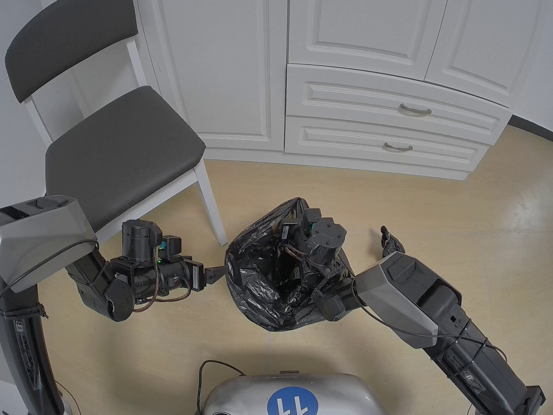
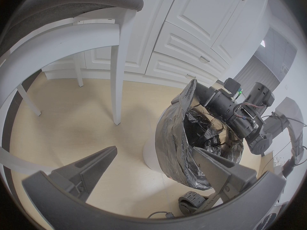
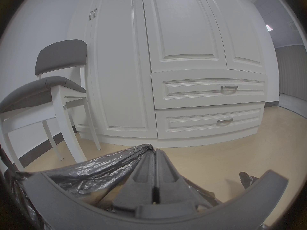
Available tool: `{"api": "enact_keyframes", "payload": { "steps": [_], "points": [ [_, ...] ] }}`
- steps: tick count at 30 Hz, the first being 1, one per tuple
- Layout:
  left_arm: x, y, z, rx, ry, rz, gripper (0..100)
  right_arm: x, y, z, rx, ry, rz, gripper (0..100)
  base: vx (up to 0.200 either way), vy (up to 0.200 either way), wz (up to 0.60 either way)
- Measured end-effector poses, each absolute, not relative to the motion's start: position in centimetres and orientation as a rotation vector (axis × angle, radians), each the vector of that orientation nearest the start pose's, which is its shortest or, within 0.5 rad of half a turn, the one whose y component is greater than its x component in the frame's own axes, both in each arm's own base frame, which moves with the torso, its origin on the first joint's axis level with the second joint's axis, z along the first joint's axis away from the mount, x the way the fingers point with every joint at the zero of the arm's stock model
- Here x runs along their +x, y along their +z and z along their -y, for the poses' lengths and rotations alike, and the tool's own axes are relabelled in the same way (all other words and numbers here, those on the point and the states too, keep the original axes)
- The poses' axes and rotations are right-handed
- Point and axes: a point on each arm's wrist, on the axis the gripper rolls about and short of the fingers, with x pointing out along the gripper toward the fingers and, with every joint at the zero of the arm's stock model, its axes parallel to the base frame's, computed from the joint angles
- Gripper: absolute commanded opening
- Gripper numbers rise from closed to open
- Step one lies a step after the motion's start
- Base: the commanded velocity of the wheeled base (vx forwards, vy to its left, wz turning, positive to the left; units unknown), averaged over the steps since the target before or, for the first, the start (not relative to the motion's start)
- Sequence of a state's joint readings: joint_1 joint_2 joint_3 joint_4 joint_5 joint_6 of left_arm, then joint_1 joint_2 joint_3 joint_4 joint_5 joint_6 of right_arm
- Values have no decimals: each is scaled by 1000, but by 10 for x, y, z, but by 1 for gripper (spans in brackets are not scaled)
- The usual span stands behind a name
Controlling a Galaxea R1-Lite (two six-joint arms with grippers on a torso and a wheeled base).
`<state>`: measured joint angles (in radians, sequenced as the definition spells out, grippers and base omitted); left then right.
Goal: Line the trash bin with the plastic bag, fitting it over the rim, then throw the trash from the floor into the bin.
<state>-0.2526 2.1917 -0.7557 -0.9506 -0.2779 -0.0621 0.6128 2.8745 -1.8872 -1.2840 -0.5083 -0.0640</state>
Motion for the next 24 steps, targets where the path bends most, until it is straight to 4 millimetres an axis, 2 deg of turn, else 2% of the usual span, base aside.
{"api": "enact_keyframes", "payload": {
  "steps": [2,3,10,14,19,24],
  "points": [
    [349,34,97,-66,-505,-507,100,452,3,-303,96,93,264,0,0,0,0],
    [349,34,97,-66,-505,-507,100,453,3,-303,97,91,270,100,0,0,0],
    [349,34,96,-66,-504,-506,100,448,9,-304,95,95,276,100,0,0,0],
    [349,34,96,-66,-504,-506,100,439,5,-303,54,105,249,100,0,0,0],
    [350,34,97,-66,-504,-507,100,417,-3,-294,-28,163,206,100,0,0,0],
    [350,33,97,-70,-506,-509,100,392,-2,-277,-87,209,143,100,0,0,0]
  ]
}}
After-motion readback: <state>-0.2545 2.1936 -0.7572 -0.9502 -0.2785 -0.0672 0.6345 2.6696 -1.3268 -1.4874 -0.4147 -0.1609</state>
